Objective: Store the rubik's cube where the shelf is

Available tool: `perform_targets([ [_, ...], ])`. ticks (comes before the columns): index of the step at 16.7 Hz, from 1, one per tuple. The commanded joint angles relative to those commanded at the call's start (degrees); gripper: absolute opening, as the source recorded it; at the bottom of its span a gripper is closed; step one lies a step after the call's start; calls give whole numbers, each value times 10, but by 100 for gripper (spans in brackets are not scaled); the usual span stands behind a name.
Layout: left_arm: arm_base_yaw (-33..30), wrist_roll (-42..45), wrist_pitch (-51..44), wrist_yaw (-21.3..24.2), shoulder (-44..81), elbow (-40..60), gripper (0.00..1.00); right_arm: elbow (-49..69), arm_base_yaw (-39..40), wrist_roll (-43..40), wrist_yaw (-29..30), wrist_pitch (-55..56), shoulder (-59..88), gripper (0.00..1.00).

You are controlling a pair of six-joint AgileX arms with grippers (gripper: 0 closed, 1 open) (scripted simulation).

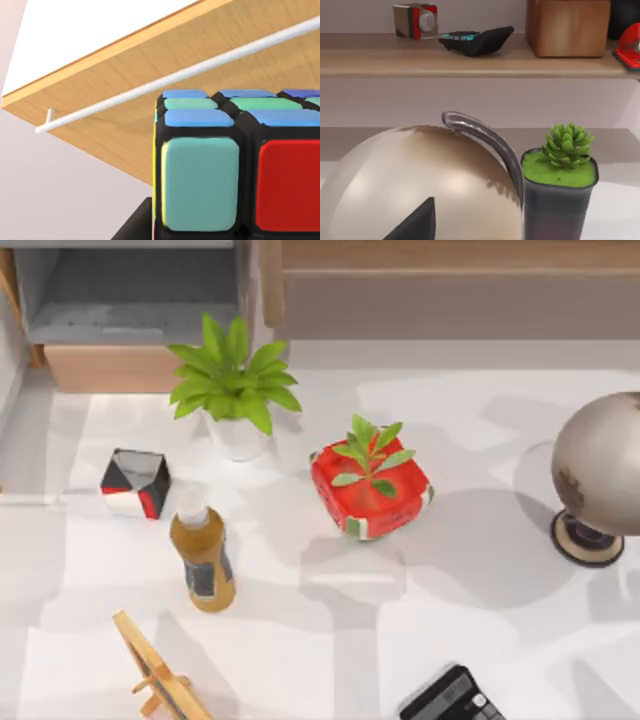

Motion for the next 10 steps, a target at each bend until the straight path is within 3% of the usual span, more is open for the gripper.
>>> perform_targets([
  [4,-109,44,191,-46,-52,-41,0,0,0,0,0,0,0,100],
  [10,-322,47,545,-134,-16,-142,0,0,0,0,0,0,0,100],
])
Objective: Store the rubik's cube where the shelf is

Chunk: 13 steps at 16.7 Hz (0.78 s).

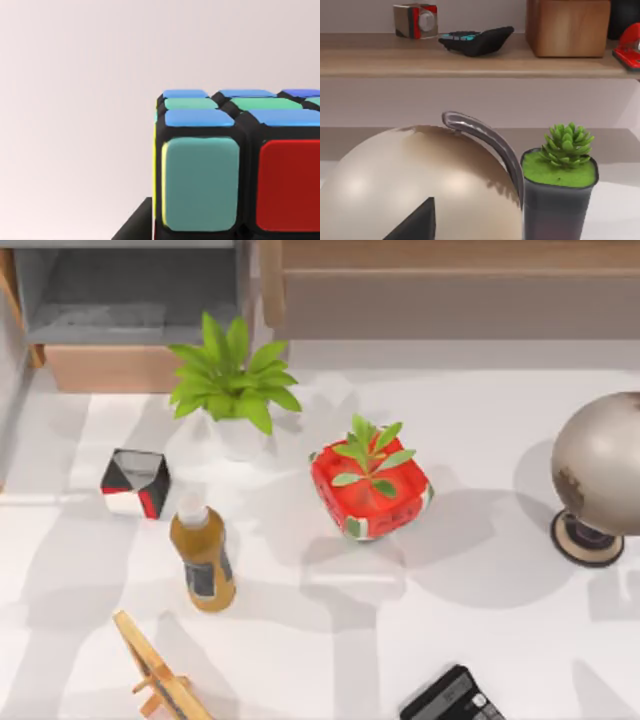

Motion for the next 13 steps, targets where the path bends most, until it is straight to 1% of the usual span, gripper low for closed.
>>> perform_targets([
  [5,-187,-62,295,-91,66,-111,0,0,0,0,0,0,0,100],
  [8,-271,-118,449,-145,124,-181,0,0,0,0,0,0,0,100],
  [10,-301,-159,533,-178,167,-228,0,0,0,0,0,0,0,100],
  [13,-314,-215,632,-220,234,-291,0,0,0,0,0,0,0,100],
])
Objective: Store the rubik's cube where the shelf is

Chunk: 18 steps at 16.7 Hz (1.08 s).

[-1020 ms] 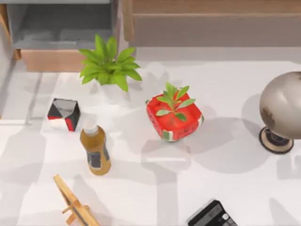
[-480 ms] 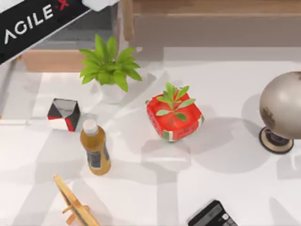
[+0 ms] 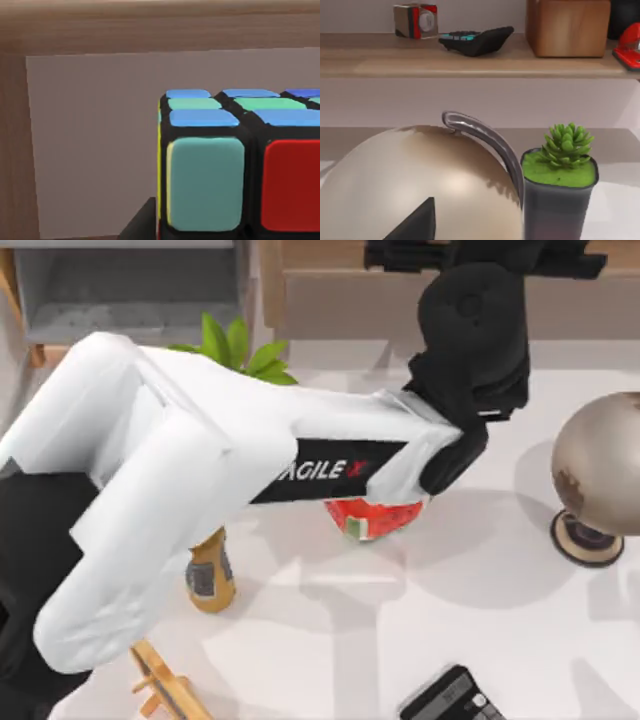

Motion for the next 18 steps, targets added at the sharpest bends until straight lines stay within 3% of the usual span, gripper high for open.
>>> perform_targets([
  [4,9,-47,71,-33,66,-50,0,0,0,0,0,0,0,100],
  [11,10,-50,74,-36,74,-53,0,0,0,0,0,0,0,100],
  [18,-10,-11,-66,-22,78,24,0,0,0,0,0,0,0,100],
])
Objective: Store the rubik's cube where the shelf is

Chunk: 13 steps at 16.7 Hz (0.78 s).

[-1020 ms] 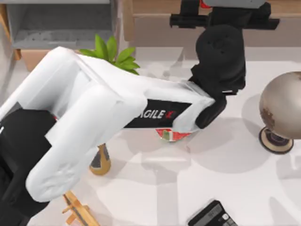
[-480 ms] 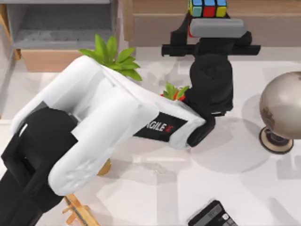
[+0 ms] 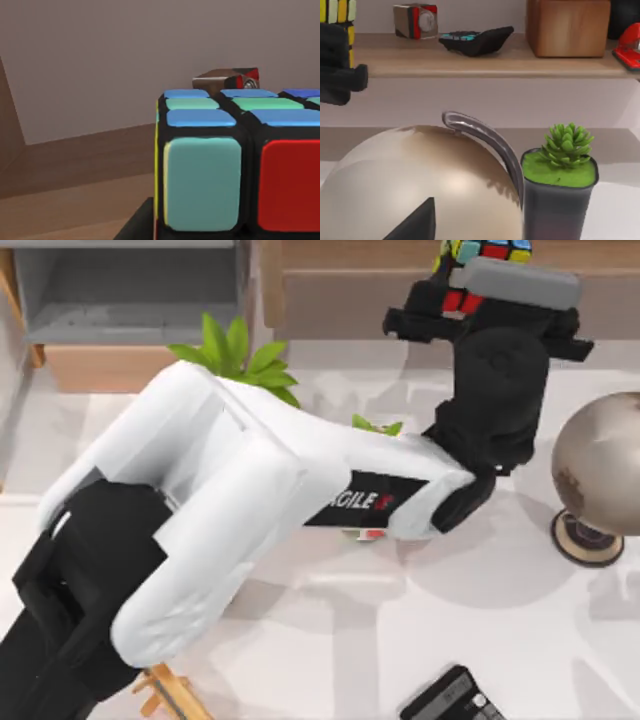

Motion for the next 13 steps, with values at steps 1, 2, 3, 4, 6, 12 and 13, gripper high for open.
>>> perform_targets([
  [1,4,5,-23,4,1,23,0,0,0,0,0,0,0,100],
  [2,11,8,-43,8,5,45,0,0,0,0,0,0,0,100],
  [3,22,8,-58,12,13,67,0,0,0,0,0,0,0,100],
  [4,36,6,-67,17,25,89,0,0,0,0,0,0,0,100],
  [6,65,-9,-70,27,55,132,0,0,0,0,0,0,0,100],
  [12,99,-73,-47,60,124,216,0,0,0,0,0,0,0,100],
  [13,99,-73,-47,60,124,216,0,0,0,0,0,0,0,100],
])
